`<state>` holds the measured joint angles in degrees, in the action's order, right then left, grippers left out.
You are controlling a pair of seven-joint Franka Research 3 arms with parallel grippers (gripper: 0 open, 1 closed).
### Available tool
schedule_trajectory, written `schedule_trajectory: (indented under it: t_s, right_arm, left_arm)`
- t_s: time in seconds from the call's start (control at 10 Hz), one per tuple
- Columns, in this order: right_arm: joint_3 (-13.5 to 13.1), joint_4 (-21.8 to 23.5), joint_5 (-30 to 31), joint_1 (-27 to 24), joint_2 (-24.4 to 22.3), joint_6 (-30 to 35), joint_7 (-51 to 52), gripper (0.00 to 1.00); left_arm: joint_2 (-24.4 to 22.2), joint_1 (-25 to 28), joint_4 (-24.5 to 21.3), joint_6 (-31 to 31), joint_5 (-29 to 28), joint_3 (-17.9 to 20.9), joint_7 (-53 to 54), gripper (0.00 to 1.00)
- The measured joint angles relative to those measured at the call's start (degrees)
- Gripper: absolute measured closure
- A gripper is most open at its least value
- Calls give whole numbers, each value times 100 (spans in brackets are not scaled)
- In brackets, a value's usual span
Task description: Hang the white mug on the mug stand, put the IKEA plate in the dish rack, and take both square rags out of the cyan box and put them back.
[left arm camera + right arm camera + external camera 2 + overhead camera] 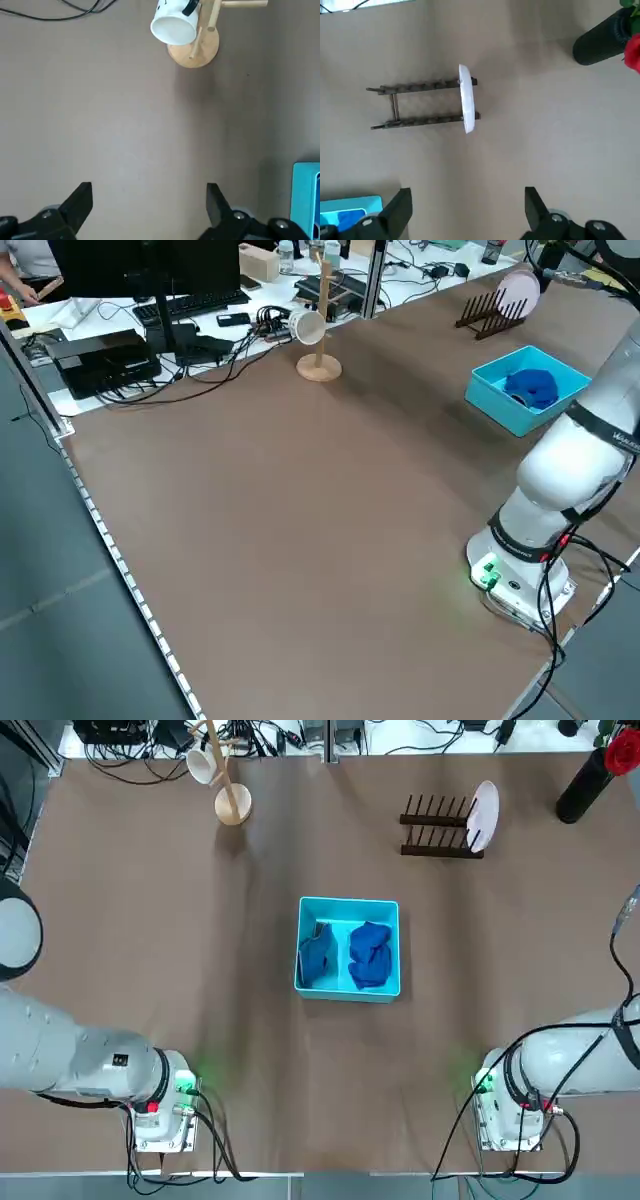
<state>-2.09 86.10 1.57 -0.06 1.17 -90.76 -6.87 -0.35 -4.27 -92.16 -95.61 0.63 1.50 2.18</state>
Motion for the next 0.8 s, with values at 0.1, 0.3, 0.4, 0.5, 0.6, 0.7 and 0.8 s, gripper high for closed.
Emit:
schedule_trajectory:
  t_s: [0.1,0.3,0.4,0.5,0.6,0.7,0.8]
  right_arm:
    - [-1,-23,0,-84,0,41,36,1]
    - [-1,-27,-1,-145,0,145,59,1]
    - [6,-27,-1,-145,0,167,60,1]
    - [33,-27,-3,-144,0,173,68,1]
    - [79,-29,-3,-137,0,175,69,1]
    - [107,-35,-3,-120,0,174,69,1]
    - [121,-39,-3,-116,0,174,70,1]
  left_arm:
    - [-6,0,-1,0,0,1,0,0]
    - [-13,1,-2,0,0,4,0,0]
    - [-15,1,-2,0,0,4,0,0]
    - [-15,1,-2,0,0,7,0,0]
    - [-15,3,-2,0,0,12,0,0]
    - [-15,4,-2,0,0,14,0,0]
    - [-15,4,-2,0,0,15,-1,0]
